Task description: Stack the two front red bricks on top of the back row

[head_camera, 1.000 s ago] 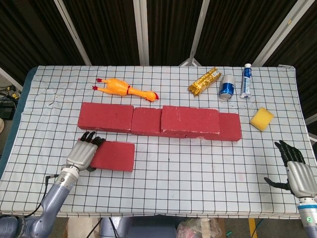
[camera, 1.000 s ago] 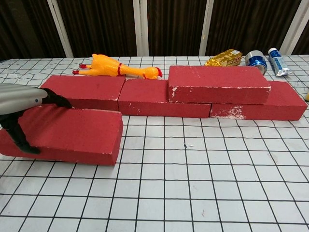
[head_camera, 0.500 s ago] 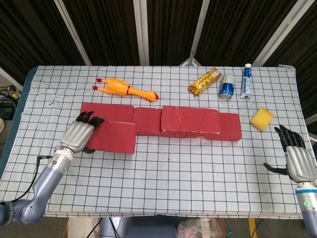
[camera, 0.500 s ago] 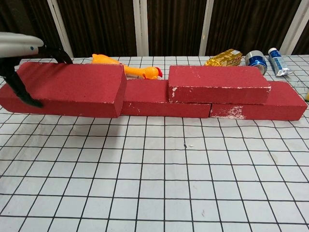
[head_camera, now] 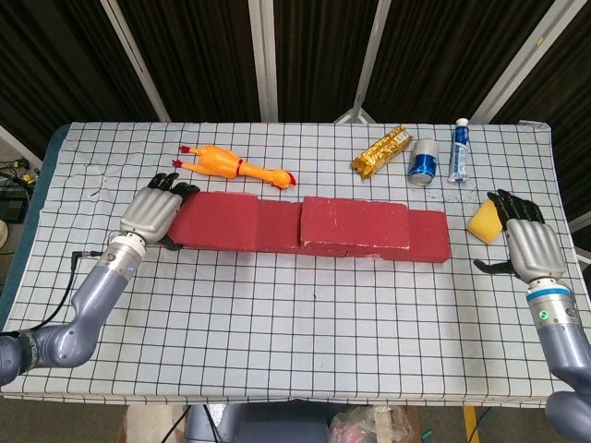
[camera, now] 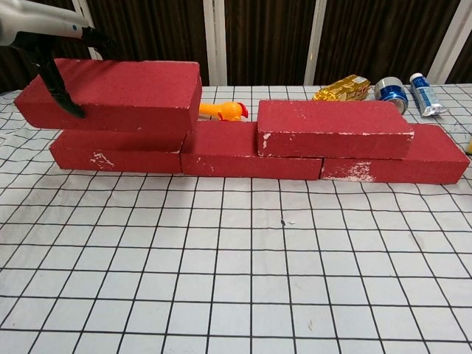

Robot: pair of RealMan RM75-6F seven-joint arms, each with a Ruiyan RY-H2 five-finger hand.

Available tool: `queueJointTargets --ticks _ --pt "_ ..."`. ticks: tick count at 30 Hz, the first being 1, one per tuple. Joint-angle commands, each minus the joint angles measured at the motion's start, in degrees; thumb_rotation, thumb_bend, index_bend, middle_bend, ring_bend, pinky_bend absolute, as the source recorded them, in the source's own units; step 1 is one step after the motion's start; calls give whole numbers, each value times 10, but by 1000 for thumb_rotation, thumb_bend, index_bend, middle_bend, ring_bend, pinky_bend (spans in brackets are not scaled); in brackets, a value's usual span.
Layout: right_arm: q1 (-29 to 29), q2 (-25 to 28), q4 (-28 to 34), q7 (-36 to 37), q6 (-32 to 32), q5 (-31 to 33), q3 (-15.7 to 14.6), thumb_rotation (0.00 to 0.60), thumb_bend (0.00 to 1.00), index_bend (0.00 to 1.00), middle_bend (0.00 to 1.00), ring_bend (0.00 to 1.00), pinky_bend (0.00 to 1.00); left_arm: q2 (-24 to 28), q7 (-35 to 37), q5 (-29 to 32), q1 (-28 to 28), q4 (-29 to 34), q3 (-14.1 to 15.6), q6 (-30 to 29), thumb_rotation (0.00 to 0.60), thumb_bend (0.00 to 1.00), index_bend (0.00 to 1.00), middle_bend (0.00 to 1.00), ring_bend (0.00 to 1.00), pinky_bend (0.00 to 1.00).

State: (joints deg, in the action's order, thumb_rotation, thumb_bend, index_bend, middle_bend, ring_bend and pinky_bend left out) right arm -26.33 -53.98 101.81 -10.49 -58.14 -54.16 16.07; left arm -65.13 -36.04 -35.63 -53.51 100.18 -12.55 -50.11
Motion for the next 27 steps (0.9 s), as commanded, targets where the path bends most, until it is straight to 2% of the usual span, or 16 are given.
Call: queueJointTargets --ticks 1,7,14,23,27 --pt "-3 -8 0 -4 -4 4 -2 600 162 0 0 0 0 -25 29 6 -13 -51 -1 17 600 86 321 324 16 47" --pt "9 -19 2 5 -27 -24 -18 600 162 0 0 0 0 -58 74 2 -19 -119 -2 40 600 86 322 324 16 47" --pt "16 -25 -3 13 -40 -41 -27 600 162 0 0 0 0 -90 102 -16 -32 -184 12 88 600 86 321 323 16 43" --pt "30 -30 -14 31 -57 -49 -35 600 161 0 0 0 0 -119 132 -51 -48 -222 12 103 600 65 315 313 16 42" --pt "33 -33 -24 39 -55 -51 -39 600 162 0 0 0 0 -123 128 -42 -57 -225 17 106 600 65 313 313 16 40"
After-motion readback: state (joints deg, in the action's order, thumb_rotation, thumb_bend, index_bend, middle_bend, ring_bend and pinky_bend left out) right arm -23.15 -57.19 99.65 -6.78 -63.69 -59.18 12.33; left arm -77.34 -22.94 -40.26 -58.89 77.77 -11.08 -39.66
